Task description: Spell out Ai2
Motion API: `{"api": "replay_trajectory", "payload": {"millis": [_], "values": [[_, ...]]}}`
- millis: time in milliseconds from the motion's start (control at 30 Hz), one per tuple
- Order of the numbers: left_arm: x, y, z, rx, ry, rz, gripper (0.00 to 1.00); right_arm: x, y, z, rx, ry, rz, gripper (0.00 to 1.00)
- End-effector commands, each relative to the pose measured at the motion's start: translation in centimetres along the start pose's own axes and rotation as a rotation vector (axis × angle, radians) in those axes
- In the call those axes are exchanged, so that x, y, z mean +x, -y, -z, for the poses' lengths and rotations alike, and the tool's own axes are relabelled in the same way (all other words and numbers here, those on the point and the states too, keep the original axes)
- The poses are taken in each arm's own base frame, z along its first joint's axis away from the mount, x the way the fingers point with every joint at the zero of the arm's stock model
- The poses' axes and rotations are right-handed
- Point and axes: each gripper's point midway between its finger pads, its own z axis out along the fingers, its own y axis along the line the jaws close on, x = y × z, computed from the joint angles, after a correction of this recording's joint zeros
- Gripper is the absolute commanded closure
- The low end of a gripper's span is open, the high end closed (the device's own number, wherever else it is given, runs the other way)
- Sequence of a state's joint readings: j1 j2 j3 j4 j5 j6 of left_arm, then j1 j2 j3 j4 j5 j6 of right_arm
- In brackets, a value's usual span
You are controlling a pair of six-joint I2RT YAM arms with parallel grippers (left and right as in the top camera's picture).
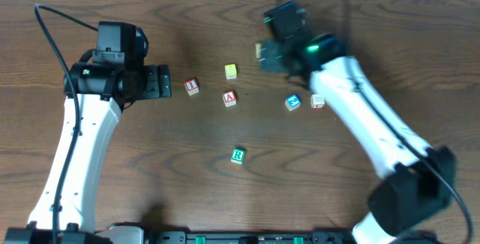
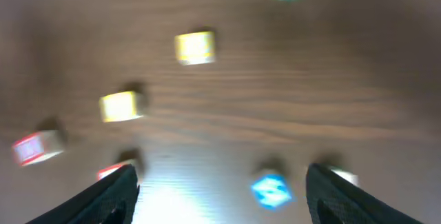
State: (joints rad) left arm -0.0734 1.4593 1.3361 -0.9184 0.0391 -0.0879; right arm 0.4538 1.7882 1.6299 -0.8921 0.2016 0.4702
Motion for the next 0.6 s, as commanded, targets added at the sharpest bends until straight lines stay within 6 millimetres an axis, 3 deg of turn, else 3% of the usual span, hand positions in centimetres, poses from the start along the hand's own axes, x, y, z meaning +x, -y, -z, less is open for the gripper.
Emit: {"api": "replay_trajectory", "payload": {"millis": [0, 133, 333, 433, 567], "values": [[-0.1, -0.1, -2.4, -0.035, -0.046, 0.013, 0.05, 0.0, 4.2, 0.0, 0.116, -0.024, -0.028, 0.22], [0.6, 1.3, -6.9, -0.045, -0.127, -0.036, 0.04, 0.9, 6.9, 0.4, 0.168, -0.082, -0.070, 0.20], [0.9, 3.3, -12.8, -0.043, -0.172, 0.030, 0.05, 1.4, 8.2, 0.5, 0.193, -0.112, -0.085, 0.17], [1.2, 3.7, -14.6, -0.050, -0.181, 0.127, 0.04, 1.5, 8.3, 0.5, 0.195, -0.117, -0.084, 0.15], [1.5, 4.5, -15.3, -0.056, -0.187, 0.228, 0.02, 1.7, 8.3, 0.5, 0.195, -0.126, -0.082, 0.13]]}}
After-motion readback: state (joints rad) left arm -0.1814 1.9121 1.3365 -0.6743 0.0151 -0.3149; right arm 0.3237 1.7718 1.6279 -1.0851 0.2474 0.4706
